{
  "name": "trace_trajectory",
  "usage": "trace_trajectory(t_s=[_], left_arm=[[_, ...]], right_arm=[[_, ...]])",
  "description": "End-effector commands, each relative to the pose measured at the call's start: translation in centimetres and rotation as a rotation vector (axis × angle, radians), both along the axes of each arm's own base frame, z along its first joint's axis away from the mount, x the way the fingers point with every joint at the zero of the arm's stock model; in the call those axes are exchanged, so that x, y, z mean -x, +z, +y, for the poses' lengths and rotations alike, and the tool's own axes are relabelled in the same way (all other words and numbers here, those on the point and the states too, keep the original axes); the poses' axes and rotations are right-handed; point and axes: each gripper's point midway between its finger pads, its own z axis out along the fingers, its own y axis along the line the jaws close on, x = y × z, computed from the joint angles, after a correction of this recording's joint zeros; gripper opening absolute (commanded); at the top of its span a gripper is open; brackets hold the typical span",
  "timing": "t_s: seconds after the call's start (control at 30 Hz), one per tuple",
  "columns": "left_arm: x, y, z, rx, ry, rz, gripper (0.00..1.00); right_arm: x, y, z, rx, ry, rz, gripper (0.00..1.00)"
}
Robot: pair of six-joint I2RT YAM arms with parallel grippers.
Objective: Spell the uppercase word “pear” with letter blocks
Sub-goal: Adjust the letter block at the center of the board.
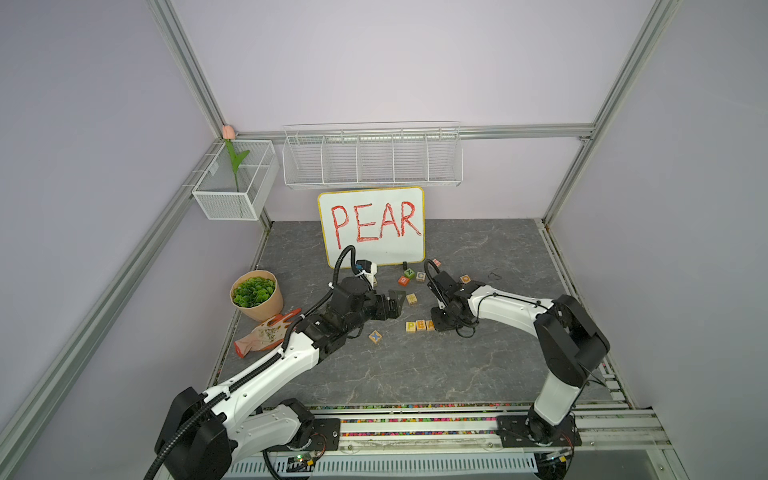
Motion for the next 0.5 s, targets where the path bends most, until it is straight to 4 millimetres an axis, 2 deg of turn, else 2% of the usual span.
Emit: trace_trajectory(t_s=[0.0,0.23,0.47], left_arm=[[-0.05,-0.28,-0.03,-0.016,-0.003,-0.002,0.99],[-0.07,-0.32,-0.17,-0.015,-0.009,-0.003,0.99],[-0.03,-0.37,-0.24,-0.012,-0.013,-0.003,0.99]], right_arm=[[1.74,-0.76,-0.96,0.020,-0.049,0.052,0.32],[2.27,-0.49,-1.28,0.021,-0.043,0.055,0.32],[1.89,-0.03,-1.03,0.014,-0.037,0.038,0.36]])
